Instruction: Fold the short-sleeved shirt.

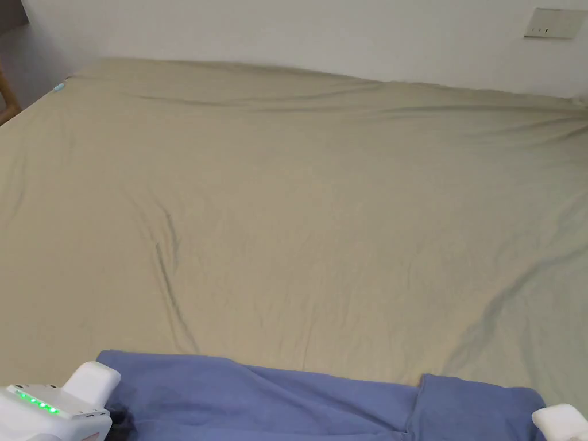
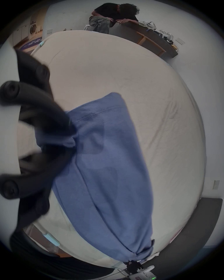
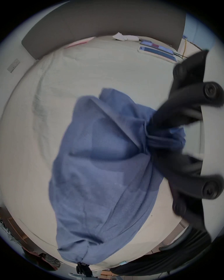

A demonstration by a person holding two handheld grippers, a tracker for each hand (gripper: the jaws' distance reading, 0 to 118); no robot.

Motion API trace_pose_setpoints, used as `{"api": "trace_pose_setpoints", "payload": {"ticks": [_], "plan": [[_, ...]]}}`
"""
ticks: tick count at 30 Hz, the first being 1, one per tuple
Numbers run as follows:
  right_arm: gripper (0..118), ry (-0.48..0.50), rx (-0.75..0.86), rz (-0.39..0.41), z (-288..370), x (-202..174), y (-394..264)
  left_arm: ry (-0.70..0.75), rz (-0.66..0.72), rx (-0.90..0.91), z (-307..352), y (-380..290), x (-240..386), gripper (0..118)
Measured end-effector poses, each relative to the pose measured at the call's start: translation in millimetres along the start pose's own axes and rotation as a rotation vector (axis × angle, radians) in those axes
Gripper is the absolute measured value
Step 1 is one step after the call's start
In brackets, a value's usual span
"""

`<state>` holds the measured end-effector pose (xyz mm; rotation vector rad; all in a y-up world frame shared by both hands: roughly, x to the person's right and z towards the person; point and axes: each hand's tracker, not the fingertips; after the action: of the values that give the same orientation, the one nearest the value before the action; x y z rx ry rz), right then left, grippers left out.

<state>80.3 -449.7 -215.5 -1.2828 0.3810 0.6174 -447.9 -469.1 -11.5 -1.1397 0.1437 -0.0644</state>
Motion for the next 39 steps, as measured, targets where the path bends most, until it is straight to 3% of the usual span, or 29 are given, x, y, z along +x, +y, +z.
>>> {"api": "trace_pose_setpoints", "payload": {"ticks": [1, 2, 4, 9, 10, 14, 15, 16, 17, 18, 19, 21, 23, 27, 35, 39], "plan": [[77, -0.025, 0.031, 0.002, 9.7, 3.3, 2.2, -0.007, 0.024, 0.032, 9.2, 4.9, -1.2, 85], [87, -0.008, 0.077, -0.022, 26.9, 7.9, 4.7, -0.001, 0.048, 0.061, 21.2, 10.6, -0.9, 113], [87, 0.007, 0.199, -0.074, 65.7, 9.6, 13.8, 0.016, 0.093, 0.204, 51.0, 27.0, 0.5, 114], [87, -0.085, 0.649, -0.108, 174.2, -4.1, 30.8, -0.015, 0.223, 0.548, 141.7, 75.6, 13.5, 111], [87, -0.102, 0.737, -0.126, 195.7, -10.2, 31.8, 0.006, 0.229, 0.633, 165.1, 83.9, 23.4, 108], [86, -0.160, 1.015, -0.129, 254.0, -46.5, 27.5, 0.116, 0.225, 0.895, 228.7, 98.8, 57.6, 62], [83, -0.186, 1.053, -0.123, 261.6, -55.2, 25.8, 0.135, 0.226, 0.937, 237.7, 99.4, 65.0, 57], [76, -0.210, 1.099, -0.126, 267.4, -66.0, 25.6, 0.151, 0.234, 0.985, 247.3, 99.0, 74.3, 52], [50, -0.226, 1.140, -0.137, 272.6, -75.5, 23.6, 0.165, 0.236, 1.028, 254.4, 98.2, 82.2, 42], [16, -0.228, 1.164, -0.147, 276.1, -82.4, 21.4, 0.166, 0.231, 1.049, 253.5, 99.1, 86.3, 31], [1, -0.224, 1.194, -0.163, 280.0, -90.9, 19.1, 0.188, 0.220, 1.080, 255.2, 99.8, 94.0, 15], [1, -0.237, 1.223, -0.189, 280.5, -101.5, 19.9, 0.234, 0.208, 1.151, 258.8, 98.7, 107.6, 0], [1, -0.221, 1.214, -0.125, 282.8, -113.6, 19.6, 0.239, 0.166, 1.132, 261.0, 103.2, 117.7, 0], [1, -0.312, 1.221, -0.065, 276.2, -125.4, 23.1, 0.267, 0.108, 1.098, 256.8, 105.3, 128.5, 0], [1, -0.292, 1.211, -0.095, 265.9, -129.2, 32.6, 0.248, 0.097, 1.038, 240.2, 107.0, 118.5, 0], [1, -0.248, 1.176, -0.115, 248.8, -117.1, 38.0, 0.163, 0.082, 0.930, 210.1, 105.3, 105.7, 0]]}}
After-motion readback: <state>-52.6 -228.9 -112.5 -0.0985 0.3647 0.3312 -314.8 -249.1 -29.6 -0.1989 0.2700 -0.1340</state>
